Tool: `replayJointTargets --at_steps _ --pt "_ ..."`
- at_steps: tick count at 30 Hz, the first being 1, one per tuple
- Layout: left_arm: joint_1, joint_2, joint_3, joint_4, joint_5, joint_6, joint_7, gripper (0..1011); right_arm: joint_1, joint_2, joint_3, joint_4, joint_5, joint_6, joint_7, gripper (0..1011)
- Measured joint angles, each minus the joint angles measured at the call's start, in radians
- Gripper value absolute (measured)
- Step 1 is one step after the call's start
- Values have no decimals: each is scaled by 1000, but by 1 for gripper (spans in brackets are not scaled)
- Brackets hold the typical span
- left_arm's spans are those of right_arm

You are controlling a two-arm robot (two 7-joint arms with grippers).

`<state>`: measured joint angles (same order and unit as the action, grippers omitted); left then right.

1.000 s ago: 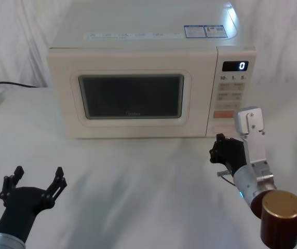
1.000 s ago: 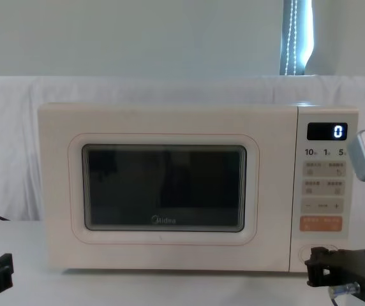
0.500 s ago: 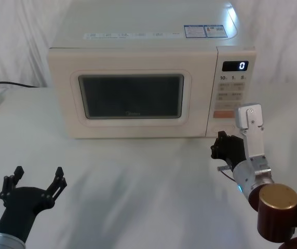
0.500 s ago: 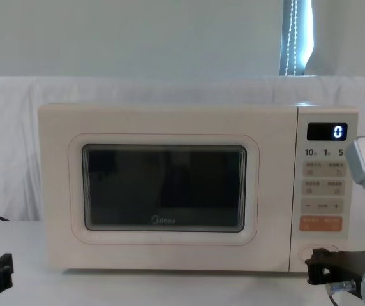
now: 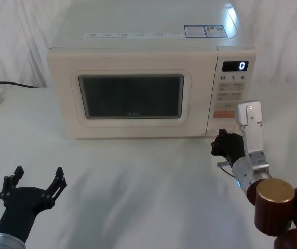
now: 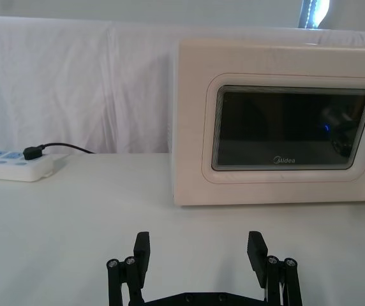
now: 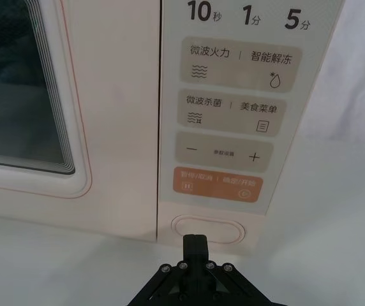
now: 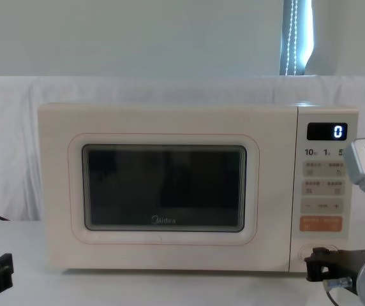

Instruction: Press the button to open the microwave door with one hand; close the microwave door with the other hand.

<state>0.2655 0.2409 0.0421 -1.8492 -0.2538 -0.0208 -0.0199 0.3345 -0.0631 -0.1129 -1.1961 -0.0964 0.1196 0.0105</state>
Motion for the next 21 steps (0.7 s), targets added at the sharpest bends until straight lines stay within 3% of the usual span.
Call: replayJointTargets --at_steps 21 --pt "0 0 0 0 0 0 0 1001 64 -8 19 102 -1 -25 -20 0"
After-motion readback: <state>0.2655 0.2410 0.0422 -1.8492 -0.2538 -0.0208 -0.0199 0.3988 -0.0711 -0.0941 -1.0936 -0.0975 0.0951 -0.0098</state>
